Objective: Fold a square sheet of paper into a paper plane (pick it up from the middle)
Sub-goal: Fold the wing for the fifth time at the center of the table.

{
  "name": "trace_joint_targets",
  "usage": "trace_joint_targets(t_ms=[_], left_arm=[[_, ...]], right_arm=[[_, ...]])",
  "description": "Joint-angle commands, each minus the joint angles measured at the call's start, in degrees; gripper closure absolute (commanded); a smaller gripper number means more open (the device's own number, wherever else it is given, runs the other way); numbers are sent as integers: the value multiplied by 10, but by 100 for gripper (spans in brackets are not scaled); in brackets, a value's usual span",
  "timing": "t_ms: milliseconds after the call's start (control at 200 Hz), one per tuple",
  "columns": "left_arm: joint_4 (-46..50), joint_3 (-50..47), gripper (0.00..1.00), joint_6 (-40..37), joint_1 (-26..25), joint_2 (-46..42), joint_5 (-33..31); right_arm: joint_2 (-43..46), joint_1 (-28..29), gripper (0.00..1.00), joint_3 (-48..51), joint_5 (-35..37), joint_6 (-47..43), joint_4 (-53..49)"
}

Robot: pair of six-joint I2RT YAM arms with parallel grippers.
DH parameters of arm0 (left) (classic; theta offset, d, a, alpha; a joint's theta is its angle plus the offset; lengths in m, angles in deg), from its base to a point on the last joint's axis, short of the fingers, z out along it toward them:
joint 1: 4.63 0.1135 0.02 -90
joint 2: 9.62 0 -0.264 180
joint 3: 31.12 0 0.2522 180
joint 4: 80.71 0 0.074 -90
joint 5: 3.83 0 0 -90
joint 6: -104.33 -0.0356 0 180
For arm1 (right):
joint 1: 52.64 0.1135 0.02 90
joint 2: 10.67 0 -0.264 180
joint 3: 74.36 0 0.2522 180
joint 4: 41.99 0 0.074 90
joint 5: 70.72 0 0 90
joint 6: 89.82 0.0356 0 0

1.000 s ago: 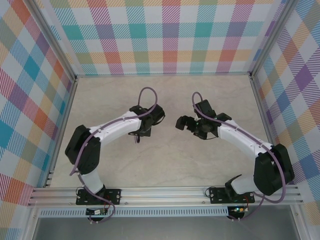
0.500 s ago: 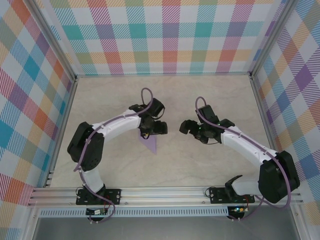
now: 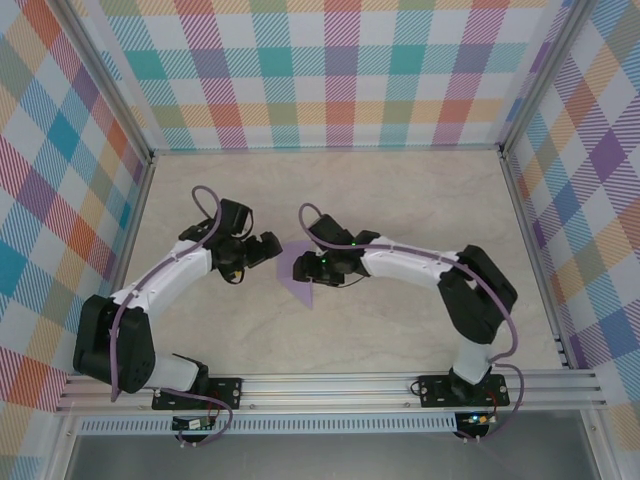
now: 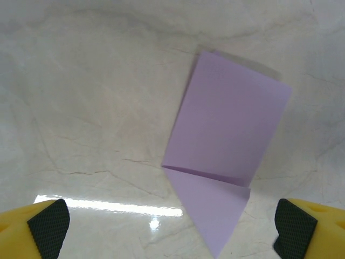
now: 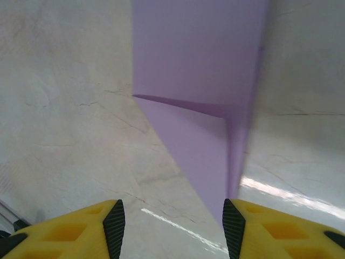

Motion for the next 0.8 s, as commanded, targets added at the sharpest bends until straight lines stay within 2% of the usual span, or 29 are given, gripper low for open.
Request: trace_joint_targets(t_ms=[0,160,310,415,560,670,795], left_arm=[[-24,-23,0,10,24,-28,26],[-42,-46,0,11,35,-38,37],[-71,-65,0,10,35,-54,48],[-66,-64,0,8,35,-51,54],[-78,-74,0,14,35,-49,86],[-116,-99,0,38,35,-50,121],[-146,-123,1,69,32,-50,147]], right_arm=[[-47,8,48,-40,-18,7,-2],[-107,10,48,-85,-21,-21,-47],[-150,7,47,-109,-36,-127,-128],[-142,0,47,-70,-38,-207,-152],[-84,-26,47,10,-31,-292,-141],[-40,-36,47,16,-51,-300,-126],[11,-37,46,20,-52,-220,-75]])
